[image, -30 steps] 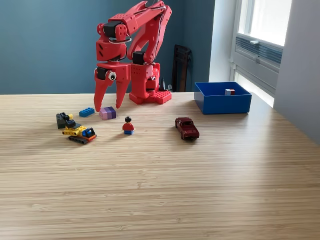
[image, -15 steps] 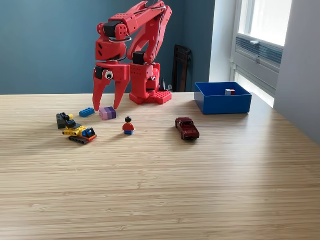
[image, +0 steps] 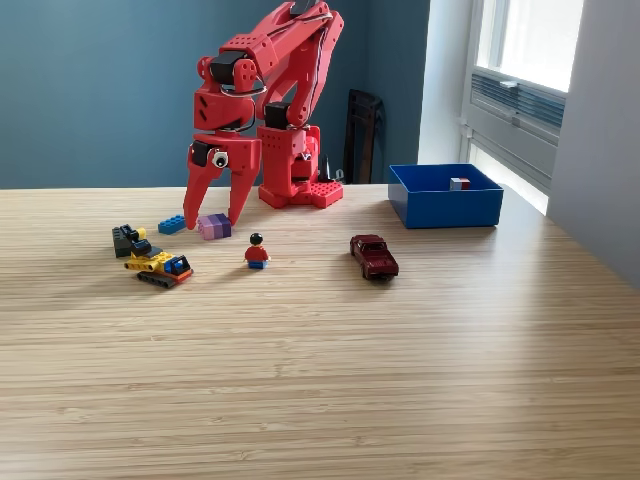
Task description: Grasp a lego block and put it in the bin.
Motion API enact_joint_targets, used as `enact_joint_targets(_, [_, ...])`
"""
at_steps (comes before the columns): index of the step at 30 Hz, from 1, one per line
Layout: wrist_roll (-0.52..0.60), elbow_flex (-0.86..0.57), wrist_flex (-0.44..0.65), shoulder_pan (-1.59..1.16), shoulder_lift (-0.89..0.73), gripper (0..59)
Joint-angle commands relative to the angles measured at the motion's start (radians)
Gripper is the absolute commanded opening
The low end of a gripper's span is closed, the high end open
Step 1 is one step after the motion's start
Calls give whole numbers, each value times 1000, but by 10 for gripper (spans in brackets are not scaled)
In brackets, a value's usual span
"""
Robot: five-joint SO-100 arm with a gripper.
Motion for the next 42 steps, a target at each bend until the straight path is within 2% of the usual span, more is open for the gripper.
enact_joint_targets(1, [20, -17, -9, 26, 6, 216])
enact_joint_targets(11, [31, -3, -32, 46, 5, 240])
enact_joint_targets(15, [41, -18, -32, 54, -37, 208])
enact_joint_targets(22, [52, -57, -23, 78, -163, 115])
enact_joint_targets(25, [67, -72, -17, 89, -202, 97])
enact_joint_targets(28, [71, -83, -12, 92, -230, 45])
enact_joint_targets(33, [48, -107, -17, 81, -247, 15])
enact_joint_targets(38, [-2, -204, -11, 66, -247, 1])
enact_joint_targets(40, [-23, -264, 17, 51, -247, 1])
enact_joint_targets(42, [-35, -347, 89, 28, -247, 1])
